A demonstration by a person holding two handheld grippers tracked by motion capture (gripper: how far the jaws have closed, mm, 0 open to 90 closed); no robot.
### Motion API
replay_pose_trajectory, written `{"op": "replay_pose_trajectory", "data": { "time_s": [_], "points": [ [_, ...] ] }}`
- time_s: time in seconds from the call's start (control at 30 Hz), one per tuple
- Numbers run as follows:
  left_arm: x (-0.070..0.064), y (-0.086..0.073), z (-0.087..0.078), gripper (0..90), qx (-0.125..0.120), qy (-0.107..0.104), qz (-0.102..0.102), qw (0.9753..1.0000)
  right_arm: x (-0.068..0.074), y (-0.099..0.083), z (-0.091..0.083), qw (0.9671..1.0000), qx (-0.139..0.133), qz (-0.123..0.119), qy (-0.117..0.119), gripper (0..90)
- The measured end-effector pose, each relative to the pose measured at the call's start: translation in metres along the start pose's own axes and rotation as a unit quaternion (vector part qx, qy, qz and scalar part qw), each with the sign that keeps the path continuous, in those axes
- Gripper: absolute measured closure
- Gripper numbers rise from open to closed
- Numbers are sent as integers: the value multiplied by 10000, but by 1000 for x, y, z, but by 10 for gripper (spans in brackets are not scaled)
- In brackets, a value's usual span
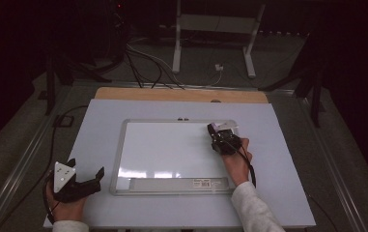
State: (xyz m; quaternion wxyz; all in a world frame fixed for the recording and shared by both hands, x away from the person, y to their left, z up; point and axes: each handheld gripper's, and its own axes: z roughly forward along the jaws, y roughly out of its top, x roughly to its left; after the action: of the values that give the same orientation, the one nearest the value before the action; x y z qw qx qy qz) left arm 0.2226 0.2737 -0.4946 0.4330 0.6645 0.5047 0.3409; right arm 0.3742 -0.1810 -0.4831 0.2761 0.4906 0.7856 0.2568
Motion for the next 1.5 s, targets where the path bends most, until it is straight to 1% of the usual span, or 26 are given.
{"op": "replay_pose_trajectory", "data": {
  "time_s": [0.1,0.17,0.63,1.17,1.37,1.5],
  "points": [
    [0,0,0,7,12,-2,7,10000,0,0,-3,10000,-67,39,27,632],
    [0,0,0,7,13,-6,15,10000,0,0,-4,10000,-58,64,27,632],
    [-1,0,0,7,9,6,14,10000,0,-1,-15,9994,-139,191,259,632],
    [-1,0,0,7,14,23,10,10000,-3,-5,-29,9990,-205,238,317,632],
    [-1,0,0,7,29,16,13,10000,-2,-9,-34,9986,-233,303,354,632],
    [-1,0,1,7,27,18,14,10000,-1,-13,-37,9986,-266,292,348,632]
  ]
}}
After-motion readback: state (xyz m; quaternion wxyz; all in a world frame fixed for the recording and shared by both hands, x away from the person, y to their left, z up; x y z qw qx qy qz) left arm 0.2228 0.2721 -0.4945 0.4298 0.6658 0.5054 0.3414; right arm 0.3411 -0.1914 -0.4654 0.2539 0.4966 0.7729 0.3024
